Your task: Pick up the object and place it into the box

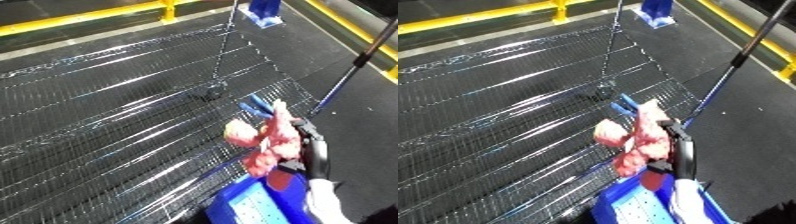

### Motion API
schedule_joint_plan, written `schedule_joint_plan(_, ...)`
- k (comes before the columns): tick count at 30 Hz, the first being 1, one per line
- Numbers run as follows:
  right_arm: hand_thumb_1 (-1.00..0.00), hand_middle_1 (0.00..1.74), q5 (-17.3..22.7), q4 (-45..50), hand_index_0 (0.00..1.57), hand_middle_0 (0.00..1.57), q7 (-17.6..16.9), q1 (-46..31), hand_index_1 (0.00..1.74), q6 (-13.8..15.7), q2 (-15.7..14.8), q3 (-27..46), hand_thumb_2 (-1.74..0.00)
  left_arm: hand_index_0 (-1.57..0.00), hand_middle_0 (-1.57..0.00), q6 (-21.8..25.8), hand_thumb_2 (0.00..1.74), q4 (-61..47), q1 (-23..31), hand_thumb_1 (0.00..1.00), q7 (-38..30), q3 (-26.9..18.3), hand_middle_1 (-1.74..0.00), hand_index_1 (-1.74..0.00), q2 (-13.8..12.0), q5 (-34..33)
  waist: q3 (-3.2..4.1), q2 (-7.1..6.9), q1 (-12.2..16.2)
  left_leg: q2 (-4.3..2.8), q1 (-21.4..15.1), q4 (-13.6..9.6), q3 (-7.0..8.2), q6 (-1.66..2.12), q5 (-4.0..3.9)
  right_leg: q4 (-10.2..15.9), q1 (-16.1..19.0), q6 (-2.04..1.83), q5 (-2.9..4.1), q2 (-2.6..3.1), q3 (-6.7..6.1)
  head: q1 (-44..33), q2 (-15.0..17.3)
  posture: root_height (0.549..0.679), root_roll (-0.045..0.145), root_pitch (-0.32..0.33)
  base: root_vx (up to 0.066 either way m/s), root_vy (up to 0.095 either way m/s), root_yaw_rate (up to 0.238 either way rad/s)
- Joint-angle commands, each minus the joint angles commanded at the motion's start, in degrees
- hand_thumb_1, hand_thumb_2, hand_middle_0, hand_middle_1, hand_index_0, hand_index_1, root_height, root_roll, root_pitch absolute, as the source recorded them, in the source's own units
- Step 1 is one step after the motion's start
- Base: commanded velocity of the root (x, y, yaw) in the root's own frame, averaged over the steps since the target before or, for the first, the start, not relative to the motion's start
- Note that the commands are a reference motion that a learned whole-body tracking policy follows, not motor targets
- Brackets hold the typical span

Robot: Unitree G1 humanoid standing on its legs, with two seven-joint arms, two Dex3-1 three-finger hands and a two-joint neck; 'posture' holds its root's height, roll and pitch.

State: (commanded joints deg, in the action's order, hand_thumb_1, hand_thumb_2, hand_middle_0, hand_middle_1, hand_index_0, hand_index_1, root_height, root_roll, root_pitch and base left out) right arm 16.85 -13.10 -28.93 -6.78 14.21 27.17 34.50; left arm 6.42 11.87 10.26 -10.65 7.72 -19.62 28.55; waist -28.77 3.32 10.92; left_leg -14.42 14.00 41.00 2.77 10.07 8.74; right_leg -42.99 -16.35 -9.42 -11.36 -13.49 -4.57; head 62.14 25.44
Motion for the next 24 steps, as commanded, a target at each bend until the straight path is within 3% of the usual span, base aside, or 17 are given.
schedule_joint_plan(4,-1.00,1.74,4.1,-2.6,1.57,1.57,-0.9,-1.0,1.74,2.2,-1.6,2.8,-1.74,-1.57,-1.57,0.1,1.74,0.6,-0.4,1.00,0.1,0.8,-1.74,-1.74,-0.2,0.0,0.42,-0.18,2.2,-0.22,-0.7,0.7,0.59,0.11,0.45,0.2,0.3,0.29,0.47,0.45,-0.79,2.3,1.7,0.622,0.063,-0.255,0.006,0.018,-0.175)
schedule_joint_plan(10,-1.00,1.74,9.4,-7.1,1.57,1.57,-1.8,0.0,1.74,5.0,-0.7,5.7,-1.74,-1.57,-1.57,0.8,1.74,1.2,-1.9,1.00,-0.1,2.5,-1.74,-1.74,-0.8,0.4,0.79,-0.15,4.6,-0.23,-0.9,2.0,1.31,0.24,1.04,0.2,0.2,0.66,1.15,0.81,-1.96,4.6,4.4,0.623,0.074,-0.261,-0.006,0.023,-0.125)
schedule_joint_plan(14,-0.80,1.39,13.6,-10.9,1.26,1.26,-1.0,0.6,1.39,6.3,-0.1,6.9,-1.39,-1.57,-1.57,1.1,1.74,1.9,-2.9,1.00,-0.1,3.6,-1.74,-1.74,-1.2,0.6,0.98,0.14,6.0,-0.13,-0.9,2.1,1.69,0.45,1.01,0.6,0.0,0.75,1.57,0.97,-2.47,5.3,5.3,0.624,0.081,-0.261,-0.014,0.017,-0.070)
schedule_joint_plan(15,-0.80,1.39,13.6,-10.9,1.26,1.26,-1.0,0.6,1.39,6.3,-0.1,6.9,-1.39,-1.57,-1.57,1.1,1.74,1.9,-2.9,1.00,-0.1,3.6,-1.74,-1.74,-1.2,0.6,0.98,0.14,6.0,-0.13,-0.9,2.1,1.69,0.45,1.01,0.6,0.0,0.75,1.57,0.97,-2.47,5.3,5.3,0.624,0.081,-0.261,-0.015,0.016,-0.074)
schedule_joint_plan(16,-0.70,1.22,14.7,-13.1,1.10,1.10,-0.9,0.8,1.22,6.4,0.4,7.3,-1.22,-1.57,-1.57,1.2,1.74,2.3,-3.2,1.00,0.1,4.0,-1.74,-1.74,-1.4,0.4,1.12,0.40,6.4,-0.05,-0.9,2.0,1.86,0.53,0.94,0.8,-0.1,0.76,1.77,1.01,-2.67,5.7,6.0,0.625,0.084,-0.259,-0.010,0.013,-0.063)
schedule_joint_plan(17,-0.70,1.22,14.7,-13.1,1.10,1.10,-0.9,0.8,1.22,6.4,0.4,7.3,-1.22,-1.57,-1.57,1.2,1.74,2.3,-3.2,1.00,0.1,4.0,-1.74,-1.74,-1.4,0.4,1.12,0.40,6.4,-0.05,-0.9,2.0,1.86,0.53,0.94,0.8,-0.1,0.76,1.77,1.01,-2.67,5.7,6.0,0.625,0.084,-0.259,-0.010,0.013,-0.063)
schedule_joint_plan(19,-0.60,1.04,15.5,-15.8,0.94,0.94,-1.0,1.0,1.04,6.3,0.9,7.7,-1.04,-1.57,-1.57,1.5,1.74,2.6,-3.4,1.00,0.3,4.2,-1.74,-1.74,-1.5,0.2,1.32,0.73,6.7,0.04,-0.9,1.8,2.03,0.60,0.88,1.2,-0.1,0.77,1.96,1.01,-2.82,6.1,6.3,0.626,0.086,-0.257,-0.009,0.012,-0.058)
schedule_joint_plan(20,-0.50,0.87,16.3,-18.8,0.79,0.79,-1.3,1.3,0.87,5.9,1.6,8.1,-0.87,-1.57,-1.57,1.7,1.74,2.8,-3.7,1.00,0.5,4.4,-1.74,-1.74,-1.7,0.0,1.56,1.06,7.0,0.12,-1.0,1.6,2.20,0.69,0.84,1.6,0.0,0.78,2.10,0.99,-2.89,6.6,6.5,0.627,0.088,-0.254,-0.008,0.010,-0.042)
schedule_joint_plan(24,-0.30,0.52,16.7,-24.4,0.47,0.47,-1.4,1.9,0.52,4.9,3.8,8.7,-0.52,-1.57,-1.57,2.2,1.74,2.9,-4.1,1.00,0.6,4.8,-1.74,-1.74,-2.1,-0.5,1.89,1.61,7.3,0.27,-1.2,1.0,2.43,0.90,0.61,2.6,0.4,0.78,2.31,1.02,-2.92,6.6,6.8,0.630,0.090,-0.249,-0.009,0.003,-0.029)
